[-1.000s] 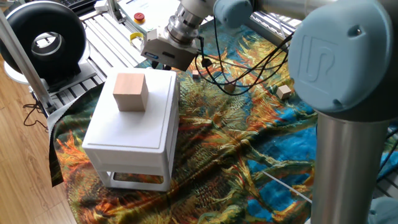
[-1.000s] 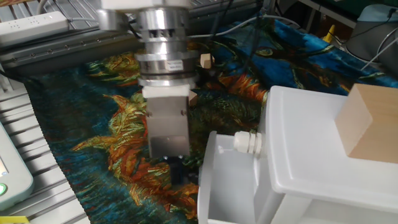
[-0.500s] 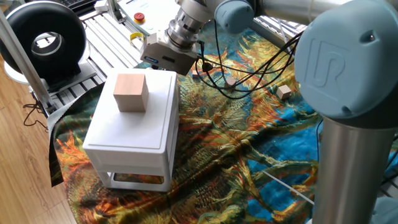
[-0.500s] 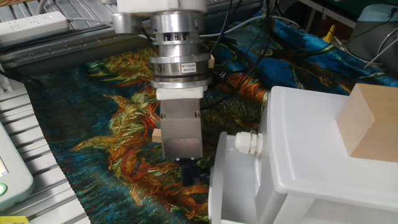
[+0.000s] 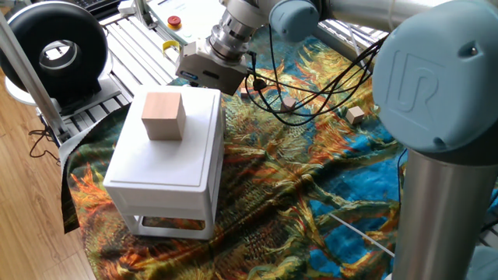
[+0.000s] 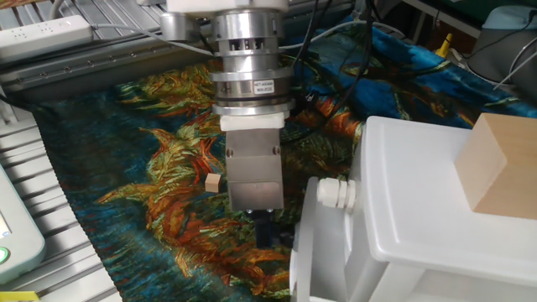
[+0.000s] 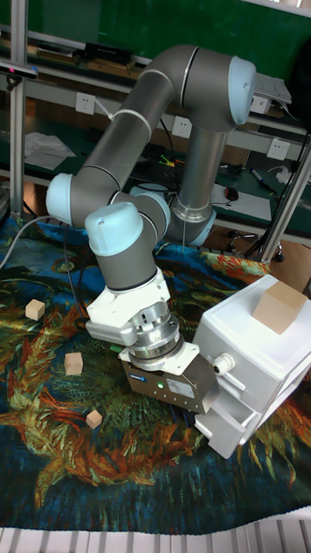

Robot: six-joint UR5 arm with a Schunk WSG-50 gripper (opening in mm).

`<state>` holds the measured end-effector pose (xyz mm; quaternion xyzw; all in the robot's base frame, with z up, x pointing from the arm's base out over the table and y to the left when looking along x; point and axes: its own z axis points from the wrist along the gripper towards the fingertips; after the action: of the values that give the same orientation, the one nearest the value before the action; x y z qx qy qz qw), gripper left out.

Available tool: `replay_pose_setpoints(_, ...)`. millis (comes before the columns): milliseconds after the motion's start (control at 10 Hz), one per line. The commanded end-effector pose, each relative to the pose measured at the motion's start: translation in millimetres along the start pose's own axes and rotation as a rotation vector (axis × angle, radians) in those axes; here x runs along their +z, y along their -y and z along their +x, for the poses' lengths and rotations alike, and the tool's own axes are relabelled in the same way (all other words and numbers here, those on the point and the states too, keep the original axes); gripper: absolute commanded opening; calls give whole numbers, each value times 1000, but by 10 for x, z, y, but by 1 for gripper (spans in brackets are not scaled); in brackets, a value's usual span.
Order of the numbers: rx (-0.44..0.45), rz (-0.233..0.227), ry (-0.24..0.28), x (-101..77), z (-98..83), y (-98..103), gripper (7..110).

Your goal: Grasp the handle and close the drawer

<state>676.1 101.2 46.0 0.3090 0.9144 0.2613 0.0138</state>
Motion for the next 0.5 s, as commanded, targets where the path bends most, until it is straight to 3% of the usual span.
replay_pose_setpoints(0,24,-16,1,-2,92,-62,7)
replay_pose_setpoints(400,36,-26,5,73,174,-102,7)
